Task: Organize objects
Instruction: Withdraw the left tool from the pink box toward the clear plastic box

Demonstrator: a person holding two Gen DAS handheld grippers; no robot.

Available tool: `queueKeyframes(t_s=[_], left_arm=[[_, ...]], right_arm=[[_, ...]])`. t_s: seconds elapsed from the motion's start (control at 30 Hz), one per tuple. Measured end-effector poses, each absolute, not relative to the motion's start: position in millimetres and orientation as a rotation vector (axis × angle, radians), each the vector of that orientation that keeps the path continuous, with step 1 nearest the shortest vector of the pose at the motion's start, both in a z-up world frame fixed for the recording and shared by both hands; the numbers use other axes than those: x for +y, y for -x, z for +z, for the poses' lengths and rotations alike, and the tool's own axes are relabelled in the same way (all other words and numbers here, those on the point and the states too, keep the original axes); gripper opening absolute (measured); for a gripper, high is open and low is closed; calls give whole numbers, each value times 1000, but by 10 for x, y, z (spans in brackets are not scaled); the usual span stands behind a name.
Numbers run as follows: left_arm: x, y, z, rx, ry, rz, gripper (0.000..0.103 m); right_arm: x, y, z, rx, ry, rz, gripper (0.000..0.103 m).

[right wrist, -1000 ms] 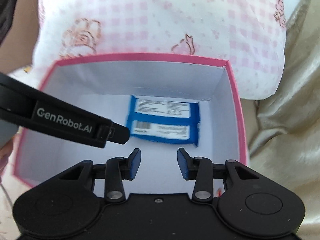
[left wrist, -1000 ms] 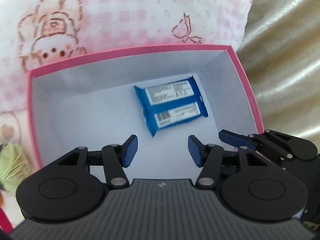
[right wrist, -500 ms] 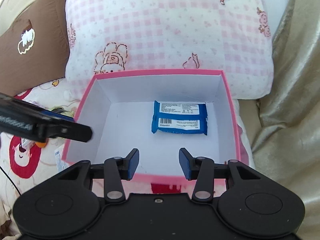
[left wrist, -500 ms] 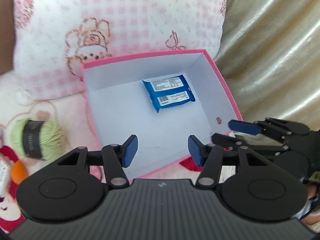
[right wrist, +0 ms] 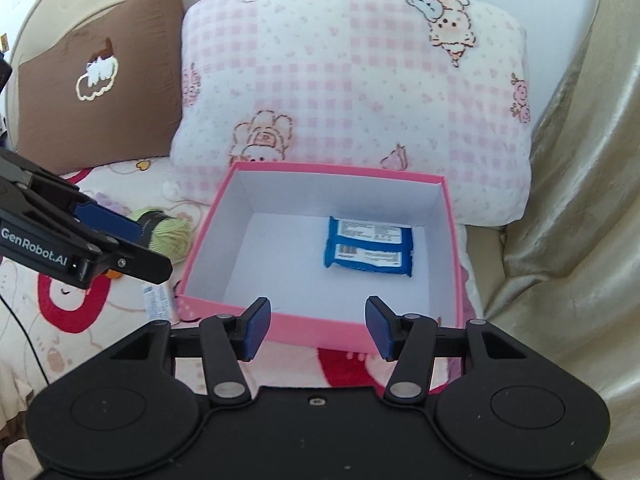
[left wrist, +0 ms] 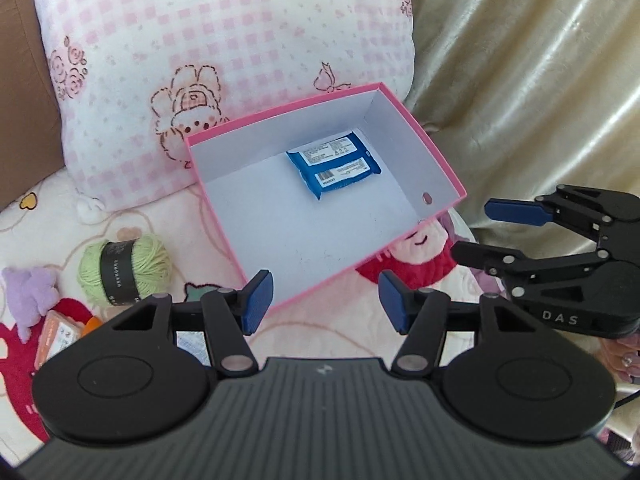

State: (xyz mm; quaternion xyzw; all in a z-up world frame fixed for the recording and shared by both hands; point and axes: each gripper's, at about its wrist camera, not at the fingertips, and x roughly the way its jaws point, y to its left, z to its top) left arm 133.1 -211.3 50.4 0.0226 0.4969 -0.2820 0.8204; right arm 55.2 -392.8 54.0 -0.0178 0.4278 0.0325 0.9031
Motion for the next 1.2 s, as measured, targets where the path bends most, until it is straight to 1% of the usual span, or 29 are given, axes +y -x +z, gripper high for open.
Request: queueKeyframes(t_s=[0.07,0.1,0.13,0.23,0.47,0.77,0.93,1.07,1.13,1.2], left_arm=[[-2045,-1279,534,1061,-50,-594,58],[-2002,-1256,546,1063,-49,-593,58],[-1958,-1230,559,1065,-46,-591,59],[-1837,-1101,624,1046,-73,-596,59],[-1467,-849,709,1038,-49,-607,60],[-992,-703,656,1040,-2,-572,63],[-741,-579,653,1017,11,-589,64],[-571,-531,639,1013,25,-591,65],[-498,-532,628,1011,25,-576,68],[-419,-548,608,1014,42,-565,69]], right_arm=[[-3862,-518,551,883,23,79,74],[-3821,-504,559,883,23,89,84],[-3775,-484,570,876,28,99,90],[-3646,-420,622,849,46,114,90],[-3387,-303,760,859,25,186,90],[-2830,-195,849,895,89,304,90],[-2557,-155,918,933,40,412,90],[-2346,-152,878,974,4,506,90],[-2240,-147,832,981,33,521,90],[-2136,-141,781,981,72,527,90]])
